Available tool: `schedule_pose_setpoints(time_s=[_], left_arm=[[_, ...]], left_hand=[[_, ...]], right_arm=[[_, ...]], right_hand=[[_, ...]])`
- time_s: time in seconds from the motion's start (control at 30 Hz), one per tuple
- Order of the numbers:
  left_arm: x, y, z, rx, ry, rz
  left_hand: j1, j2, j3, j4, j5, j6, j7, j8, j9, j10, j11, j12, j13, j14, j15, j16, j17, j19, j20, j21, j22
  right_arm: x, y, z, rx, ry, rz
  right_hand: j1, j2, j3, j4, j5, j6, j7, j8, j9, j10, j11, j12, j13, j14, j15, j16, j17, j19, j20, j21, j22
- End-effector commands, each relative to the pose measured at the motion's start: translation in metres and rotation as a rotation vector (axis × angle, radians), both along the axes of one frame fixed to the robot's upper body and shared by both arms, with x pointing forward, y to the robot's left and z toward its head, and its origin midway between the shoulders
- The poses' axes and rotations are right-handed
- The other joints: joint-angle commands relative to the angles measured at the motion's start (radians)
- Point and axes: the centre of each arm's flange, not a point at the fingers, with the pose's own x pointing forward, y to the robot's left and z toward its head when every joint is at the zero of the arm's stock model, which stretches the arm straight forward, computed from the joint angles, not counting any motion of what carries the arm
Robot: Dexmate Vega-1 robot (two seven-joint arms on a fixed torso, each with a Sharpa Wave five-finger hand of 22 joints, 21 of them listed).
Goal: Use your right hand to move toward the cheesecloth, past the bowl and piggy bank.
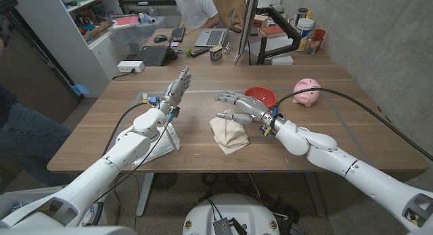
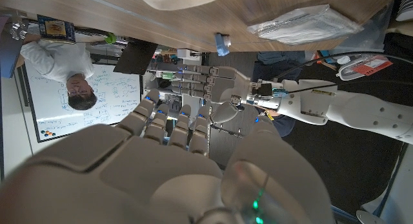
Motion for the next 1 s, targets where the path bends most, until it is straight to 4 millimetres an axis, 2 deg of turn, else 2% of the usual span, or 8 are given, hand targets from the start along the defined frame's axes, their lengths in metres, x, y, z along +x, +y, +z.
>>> schedule_pose_setpoints(time_s=[0.03, 0.2, 1.0], left_arm=[[0.0, -0.001, -0.001, 0.004, 0.003, -0.005], [-0.001, -0.001, -0.002, 0.003, 0.005, -0.006], [-0.008, -0.002, -0.007, 0.011, 0.007, -0.012]], left_hand=[[0.005, 0.009, -0.005, 0.0, 0.006, 0.006, 0.002, -0.003, 0.002, -0.002, -0.005, -0.001, -0.001, -0.004, 0.003, -0.003, 0.002, -0.006, -0.025, 0.0, 0.003], [0.006, 0.01, -0.006, 0.0, 0.005, 0.007, 0.002, -0.003, 0.002, -0.001, -0.011, -0.001, -0.001, -0.004, 0.002, -0.003, 0.002, -0.007, -0.024, 0.0, 0.003], [0.009, 0.014, -0.011, -0.001, 0.005, 0.007, 0.002, -0.004, 0.003, -0.001, -0.007, -0.001, -0.001, -0.004, 0.002, -0.003, 0.002, -0.008, -0.022, 0.001, 0.003]], right_arm=[[0.0, 0.009, -0.007, -0.064, -0.029, -0.012], [-0.001, 0.014, -0.009, -0.096, -0.034, -0.016], [0.003, 0.025, -0.021, -0.196, -0.04, -0.052]], right_hand=[[-0.003, 0.0, -0.007, 0.0, 0.002, 0.007, -0.001, -0.002, 0.006, 0.005, 0.001, 0.003, 0.001, 0.008, 0.005, 0.006, 0.004, 0.002, 0.009, -0.003, 0.006], [-0.003, 0.0, -0.008, 0.0, 0.002, 0.007, -0.001, -0.002, 0.006, 0.005, 0.001, 0.003, 0.002, 0.008, 0.004, 0.006, 0.004, 0.001, 0.01, -0.005, 0.006], [-0.005, -0.001, -0.011, -0.002, 0.004, 0.012, -0.007, -0.003, 0.006, 0.012, 0.001, 0.004, 0.002, 0.011, 0.005, 0.006, 0.004, -0.001, 0.013, -0.016, 0.006]])
